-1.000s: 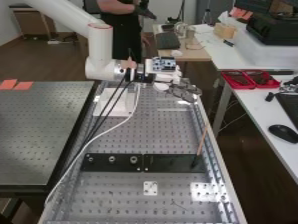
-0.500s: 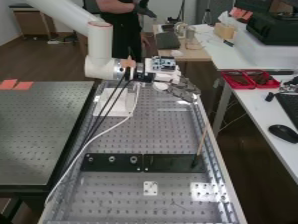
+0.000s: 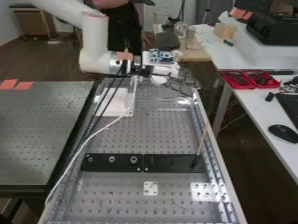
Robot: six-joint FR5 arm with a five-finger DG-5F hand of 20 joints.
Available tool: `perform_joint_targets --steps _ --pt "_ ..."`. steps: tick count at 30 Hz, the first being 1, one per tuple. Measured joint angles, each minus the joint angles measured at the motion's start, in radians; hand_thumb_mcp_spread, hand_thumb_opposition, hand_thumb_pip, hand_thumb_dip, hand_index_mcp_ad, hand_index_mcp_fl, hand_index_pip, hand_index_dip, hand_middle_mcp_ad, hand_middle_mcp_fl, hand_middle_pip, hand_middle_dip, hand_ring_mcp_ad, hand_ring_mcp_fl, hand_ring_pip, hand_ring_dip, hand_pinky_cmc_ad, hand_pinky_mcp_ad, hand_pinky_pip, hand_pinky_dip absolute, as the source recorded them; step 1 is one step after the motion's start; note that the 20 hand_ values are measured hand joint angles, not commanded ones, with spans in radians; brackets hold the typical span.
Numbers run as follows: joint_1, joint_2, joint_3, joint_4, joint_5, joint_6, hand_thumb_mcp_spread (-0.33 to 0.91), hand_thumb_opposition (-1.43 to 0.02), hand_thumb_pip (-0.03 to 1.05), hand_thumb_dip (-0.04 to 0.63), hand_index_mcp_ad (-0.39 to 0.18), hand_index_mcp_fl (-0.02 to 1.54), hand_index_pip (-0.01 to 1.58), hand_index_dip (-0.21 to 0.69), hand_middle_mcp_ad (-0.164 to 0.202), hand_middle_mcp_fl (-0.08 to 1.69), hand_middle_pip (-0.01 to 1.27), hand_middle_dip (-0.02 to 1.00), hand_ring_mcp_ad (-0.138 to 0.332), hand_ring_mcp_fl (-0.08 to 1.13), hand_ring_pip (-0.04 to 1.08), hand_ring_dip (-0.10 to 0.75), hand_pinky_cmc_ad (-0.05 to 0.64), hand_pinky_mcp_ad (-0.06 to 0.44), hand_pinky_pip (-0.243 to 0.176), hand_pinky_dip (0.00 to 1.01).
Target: Grab the drill bit and place it in the clear container
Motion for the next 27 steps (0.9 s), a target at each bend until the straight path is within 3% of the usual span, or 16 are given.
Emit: perform_joint_targets --steps 4,12,27 --pt "-0.011 0.054 -0.022 0.004 0.0 -0.019 0.34 -0.74 0.44 0.204 -0.105 0.32 0.1 0.326 0.091 0.19 0.12 0.2 0.129 0.02 0.12 0.101 0.367 0.278 -0.075 0.22" --pt "-0.043 0.181 -0.101 0.066 0.011 -0.072 0.31 -0.73 0.38 0.131 -0.087 0.32 0.09 0.326 0.091 0.19 0.12 0.2 0.136 0.02 0.12 0.101 0.367 0.278 -0.075 0.28" --pt "-0.054 0.234 -0.139 0.116 0.037 -0.129 0.31 -0.73 0.37 0.101 -0.087 0.32 0.09 0.309 0.091 0.19 0.12 0.2 0.136 0.02 0.12 0.101 0.368 0.29 -0.075 0.29"
